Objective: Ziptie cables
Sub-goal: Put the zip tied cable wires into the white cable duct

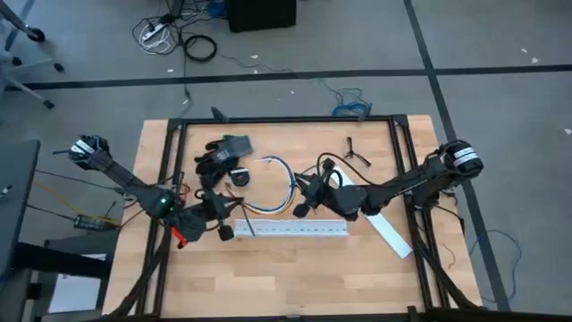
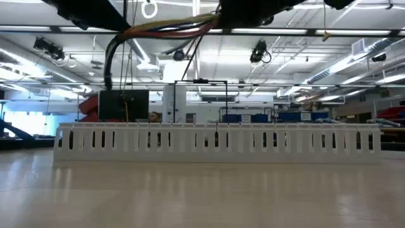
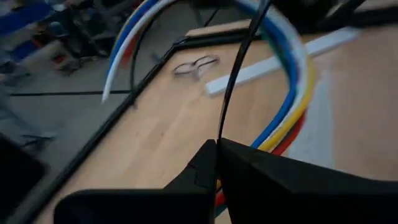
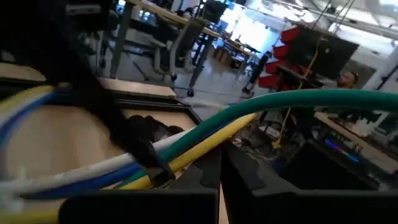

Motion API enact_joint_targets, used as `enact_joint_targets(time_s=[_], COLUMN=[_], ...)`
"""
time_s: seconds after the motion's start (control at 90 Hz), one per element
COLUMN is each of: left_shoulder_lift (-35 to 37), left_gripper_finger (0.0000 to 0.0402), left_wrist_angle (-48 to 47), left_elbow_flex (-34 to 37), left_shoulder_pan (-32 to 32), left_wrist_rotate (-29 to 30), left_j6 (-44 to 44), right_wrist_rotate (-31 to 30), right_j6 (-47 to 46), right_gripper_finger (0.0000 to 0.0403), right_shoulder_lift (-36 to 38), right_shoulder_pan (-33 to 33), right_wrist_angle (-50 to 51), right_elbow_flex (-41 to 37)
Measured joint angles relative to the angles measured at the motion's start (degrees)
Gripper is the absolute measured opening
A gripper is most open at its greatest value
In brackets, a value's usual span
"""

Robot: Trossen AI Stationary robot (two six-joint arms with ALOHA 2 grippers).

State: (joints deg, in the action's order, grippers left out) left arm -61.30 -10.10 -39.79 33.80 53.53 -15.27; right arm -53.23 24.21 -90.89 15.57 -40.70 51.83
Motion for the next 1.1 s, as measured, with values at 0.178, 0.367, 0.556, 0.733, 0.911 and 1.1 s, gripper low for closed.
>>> enact_joint_targets(time_s=[0.178,0.367,0.556,0.733,0.911,1.1], left_shoulder_lift=[0.0,0.0,0.58,0.7,0.71,0.61], left_gripper_finger=[0.0,0.0,0.0,0.0,0.0,0.0], left_wrist_angle=[5.0,4.96,-3.38,-20.35,-29.22,-29.73], left_elbow_flex=[-1.45,-7.61,-20.27,-34.11,-43.32,-46.46], left_shoulder_pan=[-0.81,-0.79,-0.8,-0.81,-3.62,-7.63], left_wrist_rotate=[-3.45,-3.07,-1.02,5.05,7.75,7.89], left_j6=[0.0,5.12,12.05,12.26,11.9,11.71], right_wrist_rotate=[6.59,20.48,10.94,-10.24,-1.8,51.93], right_j6=[10.07,13.17,15.98,25.58,9.05,-11.77], right_gripper_finger=[0.001,0.0033,0.0084,0.0106,0.0072,0.0027], right_shoulder_lift=[-0.04,-0.04,0.22,3.28,12.42,18.1], right_shoulder_pan=[-2.35,-5.34,-7.68,-9.66,-7.46,-10.35], right_wrist_angle=[-8.72,-10.31,-8.92,-10.34,8.3,12.21], right_elbow_flex=[0.0,0.48,1.65,2.27,2.11,-4.05])
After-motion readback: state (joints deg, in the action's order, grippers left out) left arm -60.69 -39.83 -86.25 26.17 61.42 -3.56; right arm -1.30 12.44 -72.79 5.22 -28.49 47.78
